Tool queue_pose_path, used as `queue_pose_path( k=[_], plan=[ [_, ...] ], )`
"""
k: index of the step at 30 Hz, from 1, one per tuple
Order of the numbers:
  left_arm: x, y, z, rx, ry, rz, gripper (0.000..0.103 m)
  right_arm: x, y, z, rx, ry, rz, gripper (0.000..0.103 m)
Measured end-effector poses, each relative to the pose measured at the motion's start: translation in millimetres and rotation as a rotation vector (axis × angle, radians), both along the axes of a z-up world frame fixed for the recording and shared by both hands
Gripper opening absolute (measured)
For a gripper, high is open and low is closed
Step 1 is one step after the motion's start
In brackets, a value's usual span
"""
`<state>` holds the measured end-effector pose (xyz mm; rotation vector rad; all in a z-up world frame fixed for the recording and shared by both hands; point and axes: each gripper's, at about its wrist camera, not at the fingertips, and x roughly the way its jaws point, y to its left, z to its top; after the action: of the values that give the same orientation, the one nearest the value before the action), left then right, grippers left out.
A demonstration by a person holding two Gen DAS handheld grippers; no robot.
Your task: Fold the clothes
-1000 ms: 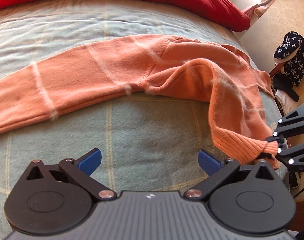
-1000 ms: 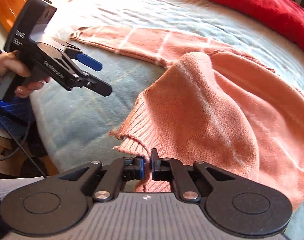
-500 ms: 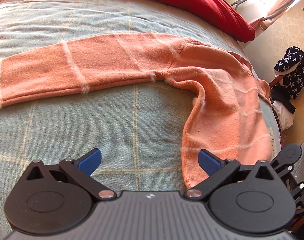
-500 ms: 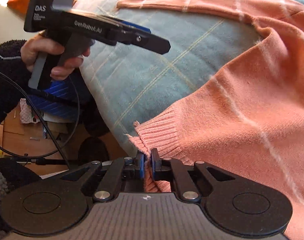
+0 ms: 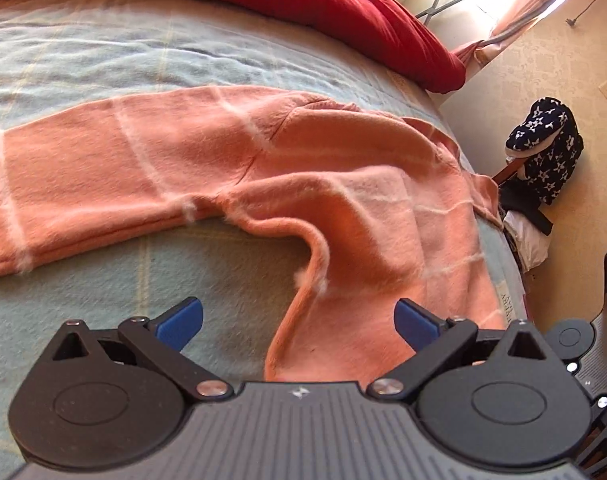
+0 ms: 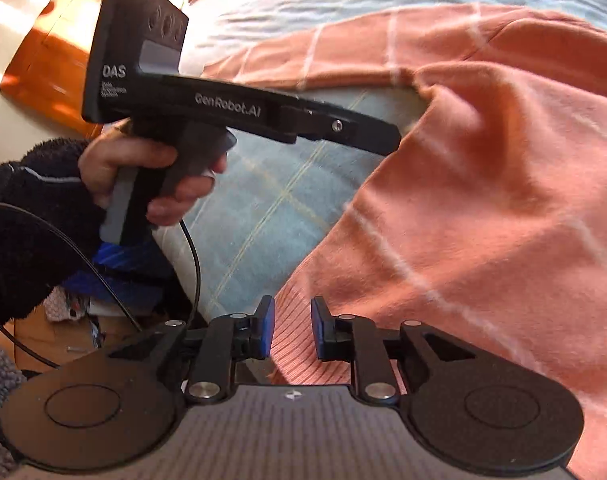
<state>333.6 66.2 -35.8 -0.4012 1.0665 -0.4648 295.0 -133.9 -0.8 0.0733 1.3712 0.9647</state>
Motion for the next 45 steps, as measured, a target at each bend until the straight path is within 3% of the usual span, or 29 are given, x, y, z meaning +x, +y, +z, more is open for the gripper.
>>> queue_pose_path(
  k=[3, 5, 6, 8, 10, 13, 19, 23, 27, 31, 35, 39, 45],
  plan=[
    [21.3, -17.9, -15.8, -0.035, 0.033, 0.013, 0.084, 8.0, -29.2, 9.5, -0.010, -0.038, -0.080, 0.023],
    [30.6, -27.1, -26.9, -0.027, 0.056, 0.030, 0.059, 10.2, -46.5, 10.5, -0.024, -0.052, -0.121, 0.023],
    [34.1, -31.8, -31.8, -0.018, 0.063, 0.041, 0.052, 11.5, -55.3, 10.4, -0.029, -0.056, -0.142, 0.023],
    [33.5, -38.2, -32.2, 0.023, 0.051, 0.054, 0.025, 12.1, -71.3, 7.5, -0.034, -0.050, -0.181, 0.023],
    [31.2, -43.9, -30.6, 0.069, 0.034, 0.066, 0.012, 11.3, -85.1, 4.4, -0.035, -0.045, -0.214, 0.023],
    [24.8, -46.1, -21.5, 0.143, 0.008, 0.100, 0.007, 14.5, -101.0, -2.2, -0.035, -0.038, -0.252, 0.023],
    [12.8, -19.7, -13.1, 0.240, 0.053, 0.186, 0.008, 13.0, -140.0, -9.2, -0.068, -0.075, -0.362, 0.023],
    [17.3, -19.5, -20.0, 0.228, 0.101, 0.186, 0.017, 13.3, -174.3, -9.2, -0.121, -0.112, -0.451, 0.024],
    [9.2, -23.6, -8.1, 0.289, 0.098, 0.147, 0.028, 5.5, -217.8, -9.9, -0.205, -0.153, -0.607, 0.030],
    [0.3, -28.6, 14.4, 0.368, 0.080, 0.116, 0.040, -12.5, -258.1, -28.8, -0.305, -0.100, -0.757, 0.030],
    [4.7, -55.8, 36.6, 0.417, 0.007, 0.018, 0.052, -29.8, -268.6, -60.2, -0.370, -0.023, -0.787, 0.030],
    [19.0, -99.7, 52.2, 0.407, -0.076, -0.116, 0.054, -37.1, -259.1, -70.7, -0.288, -0.016, -0.801, 0.029],
    [43.3, -177.5, 71.0, 0.307, -0.209, -0.321, 0.056, -33.7, -230.9, -50.8, -0.131, -0.125, -0.779, 0.026]
  ],
)
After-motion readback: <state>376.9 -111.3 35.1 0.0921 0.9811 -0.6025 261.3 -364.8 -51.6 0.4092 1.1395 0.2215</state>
